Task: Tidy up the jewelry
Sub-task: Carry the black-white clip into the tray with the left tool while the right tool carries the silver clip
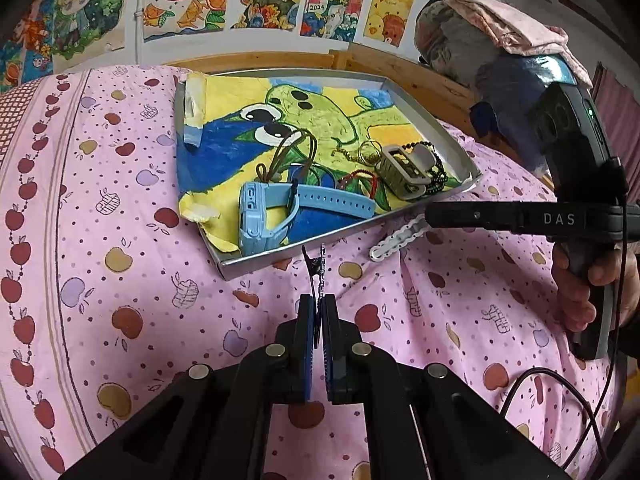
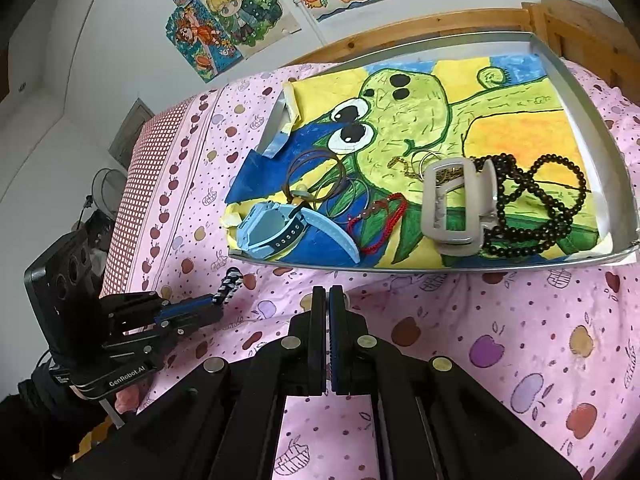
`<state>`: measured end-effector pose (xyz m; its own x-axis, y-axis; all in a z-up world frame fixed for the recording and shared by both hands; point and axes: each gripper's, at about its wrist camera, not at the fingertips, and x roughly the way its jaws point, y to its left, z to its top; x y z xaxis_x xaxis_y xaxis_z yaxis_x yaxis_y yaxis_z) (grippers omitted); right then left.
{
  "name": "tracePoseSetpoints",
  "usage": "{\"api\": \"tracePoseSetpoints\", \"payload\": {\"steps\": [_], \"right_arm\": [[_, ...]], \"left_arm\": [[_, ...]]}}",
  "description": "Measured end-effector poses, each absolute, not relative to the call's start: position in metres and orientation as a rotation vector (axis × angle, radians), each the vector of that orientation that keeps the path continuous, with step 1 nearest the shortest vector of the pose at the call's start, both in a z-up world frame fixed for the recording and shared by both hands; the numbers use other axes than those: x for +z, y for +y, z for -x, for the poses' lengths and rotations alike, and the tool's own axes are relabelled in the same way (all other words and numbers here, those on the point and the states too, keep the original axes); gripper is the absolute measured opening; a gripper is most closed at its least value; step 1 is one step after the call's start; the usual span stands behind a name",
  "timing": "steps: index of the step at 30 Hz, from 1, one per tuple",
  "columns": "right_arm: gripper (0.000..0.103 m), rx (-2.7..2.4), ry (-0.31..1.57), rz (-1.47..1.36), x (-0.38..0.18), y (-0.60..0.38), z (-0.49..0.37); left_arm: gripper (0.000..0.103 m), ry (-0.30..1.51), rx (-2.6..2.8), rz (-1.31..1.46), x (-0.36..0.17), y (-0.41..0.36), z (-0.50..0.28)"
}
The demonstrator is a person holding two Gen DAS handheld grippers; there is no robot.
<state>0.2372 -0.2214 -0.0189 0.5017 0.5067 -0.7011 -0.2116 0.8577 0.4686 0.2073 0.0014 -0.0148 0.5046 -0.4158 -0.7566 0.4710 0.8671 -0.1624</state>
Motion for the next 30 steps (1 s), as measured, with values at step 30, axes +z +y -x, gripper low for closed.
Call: {"api": "tracePoseSetpoints", "payload": {"steps": [30], "right_arm": [[0.002,0.344,0.799,-0.302,0.034,-0.237,-0.294]], "left_arm": [[0.004,0.814,-0.445,0.077,0.015,-0.019,-0.309]]}}
